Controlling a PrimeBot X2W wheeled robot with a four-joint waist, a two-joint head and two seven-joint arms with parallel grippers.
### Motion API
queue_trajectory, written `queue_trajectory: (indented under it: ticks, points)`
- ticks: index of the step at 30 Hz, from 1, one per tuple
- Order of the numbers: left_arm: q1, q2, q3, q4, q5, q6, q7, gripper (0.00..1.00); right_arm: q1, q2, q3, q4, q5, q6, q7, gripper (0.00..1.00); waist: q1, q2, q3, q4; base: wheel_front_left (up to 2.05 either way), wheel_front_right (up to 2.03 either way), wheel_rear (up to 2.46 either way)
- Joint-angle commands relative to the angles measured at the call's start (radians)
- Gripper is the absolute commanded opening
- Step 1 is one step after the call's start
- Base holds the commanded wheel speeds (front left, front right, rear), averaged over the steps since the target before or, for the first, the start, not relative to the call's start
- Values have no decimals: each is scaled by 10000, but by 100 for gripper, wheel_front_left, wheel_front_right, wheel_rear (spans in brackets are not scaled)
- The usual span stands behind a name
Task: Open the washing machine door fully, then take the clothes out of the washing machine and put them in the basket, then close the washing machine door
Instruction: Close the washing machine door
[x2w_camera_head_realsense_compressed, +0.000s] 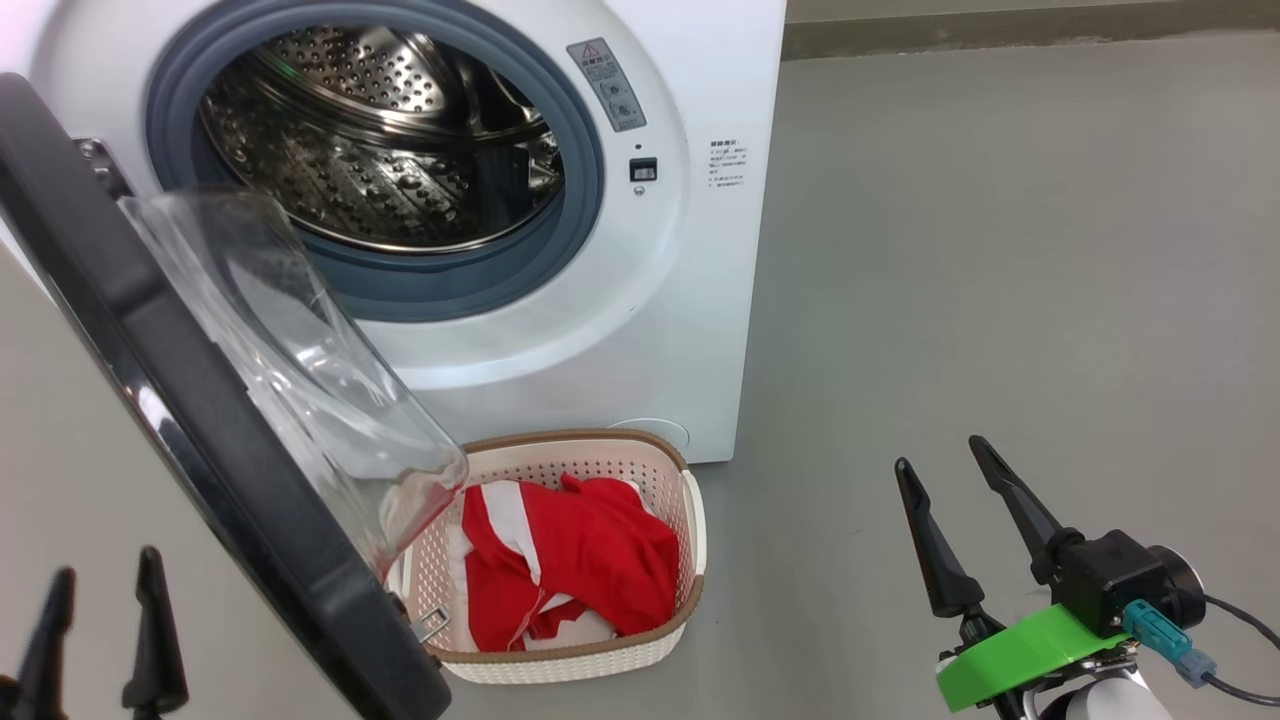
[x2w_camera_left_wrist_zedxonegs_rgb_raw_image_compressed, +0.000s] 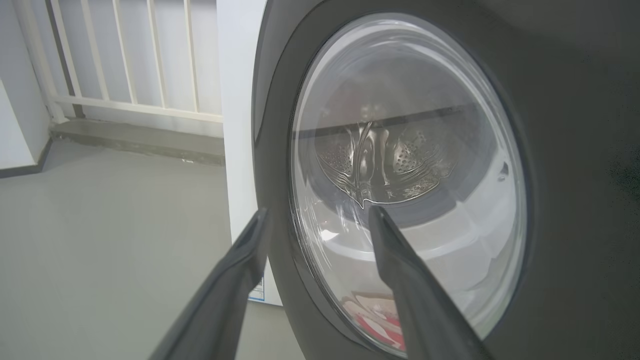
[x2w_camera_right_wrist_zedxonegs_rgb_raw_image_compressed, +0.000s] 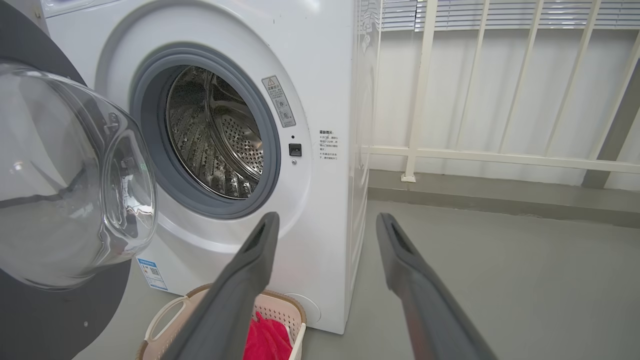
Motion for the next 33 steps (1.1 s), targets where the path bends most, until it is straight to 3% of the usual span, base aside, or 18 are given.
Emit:
queue_trajectory:
  ticks: [1, 11, 21, 33]
  points:
    - [-230, 155, 527, -456, 415, -120, -128, 100, -438, -19, 237, -242, 106, 62, -63, 100, 0, 0, 13, 4, 0, 0, 0]
    - [62, -836, 1469, -1927, 2502, -704, -134, 100, -506, -14, 223, -285, 123, 62, -63, 100, 0, 0, 97, 18, 0, 0, 0]
    - [414, -1296, 1642, -2373, 2804, -905, -135, 100, -541, -5, 201, -304, 119, 62, -63, 100, 0, 0, 130, -5, 0, 0, 0]
    - [370, -1396, 1629, -2607, 2798, -922, -135, 100, -624, -12, 221, -271, 93, 62, -63, 100, 0, 0, 200, 57, 0, 0, 0]
